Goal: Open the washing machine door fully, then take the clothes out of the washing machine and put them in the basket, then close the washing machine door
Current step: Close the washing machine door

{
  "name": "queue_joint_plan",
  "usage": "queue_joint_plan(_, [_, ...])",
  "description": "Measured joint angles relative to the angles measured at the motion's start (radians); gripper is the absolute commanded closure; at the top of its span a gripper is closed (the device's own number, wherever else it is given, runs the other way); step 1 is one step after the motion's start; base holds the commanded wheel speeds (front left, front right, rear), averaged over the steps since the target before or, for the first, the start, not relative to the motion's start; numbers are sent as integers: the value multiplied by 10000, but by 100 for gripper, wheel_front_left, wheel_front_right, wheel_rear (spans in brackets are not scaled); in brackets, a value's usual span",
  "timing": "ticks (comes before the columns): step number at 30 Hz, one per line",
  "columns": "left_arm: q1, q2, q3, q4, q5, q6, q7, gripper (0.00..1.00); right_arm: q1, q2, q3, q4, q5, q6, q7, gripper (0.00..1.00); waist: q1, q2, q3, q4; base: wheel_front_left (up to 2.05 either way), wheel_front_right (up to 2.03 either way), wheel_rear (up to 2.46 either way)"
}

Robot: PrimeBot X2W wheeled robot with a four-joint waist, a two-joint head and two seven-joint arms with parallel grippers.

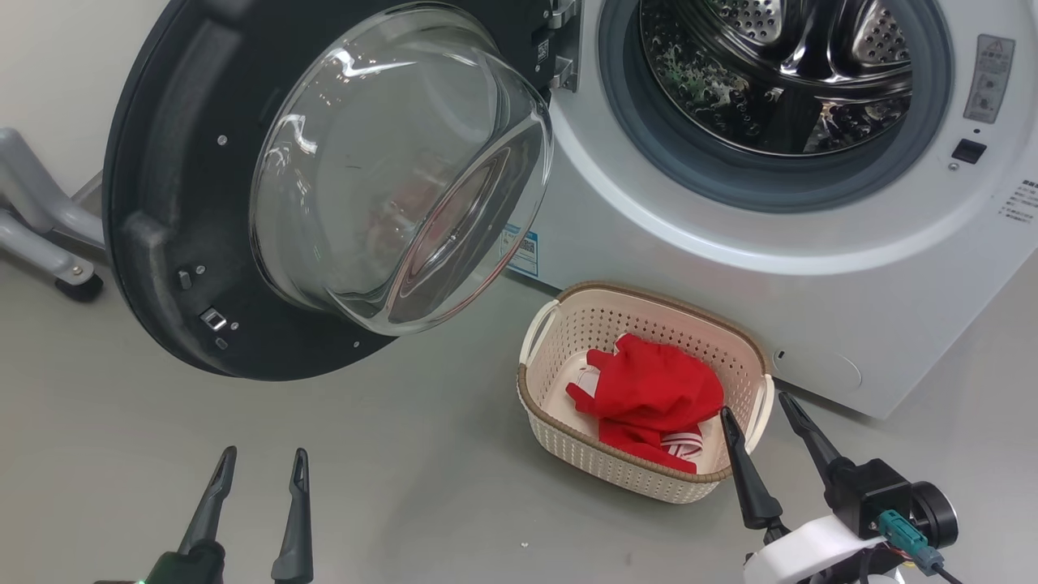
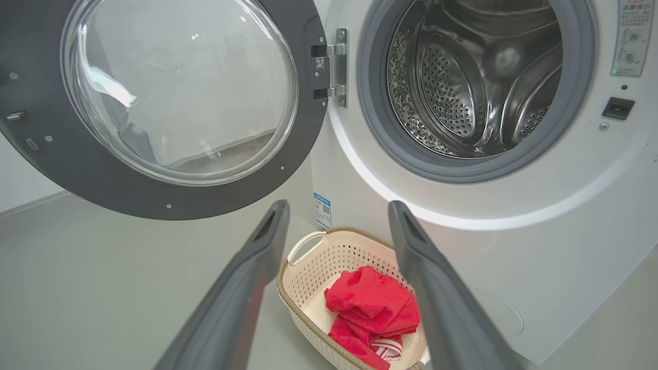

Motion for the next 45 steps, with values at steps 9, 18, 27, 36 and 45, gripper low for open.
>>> queue_joint_plan(9, [7,-8,-6,-10,-4,12,-2,0,-41,0,8,104,0,77,0,0,0,0,47,71,0,0,0])
queue_joint_plan(18, [7,-12,-12,-12,-4,12,-4,100,-59,0,8,171,0,84,0,0,0,0,31,67,0,0,0])
queue_joint_plan(27, [6,-159,8,-276,-1068,-186,-79,100,-140,2,13,186,0,84,0,0,0,0,-11,63,0,0,0])
queue_joint_plan(36, [-5,-320,84,-1298,-6107,-1421,-94,100,-239,2,12,180,0,84,0,0,0,0,-39,68,0,0,0])
queue_joint_plan(45, [17,-314,-690,-4744,-10652,-1590,-125,100,-238,4,-4,171,-61,71,0,0,0,0,-37,99,0,0,0])
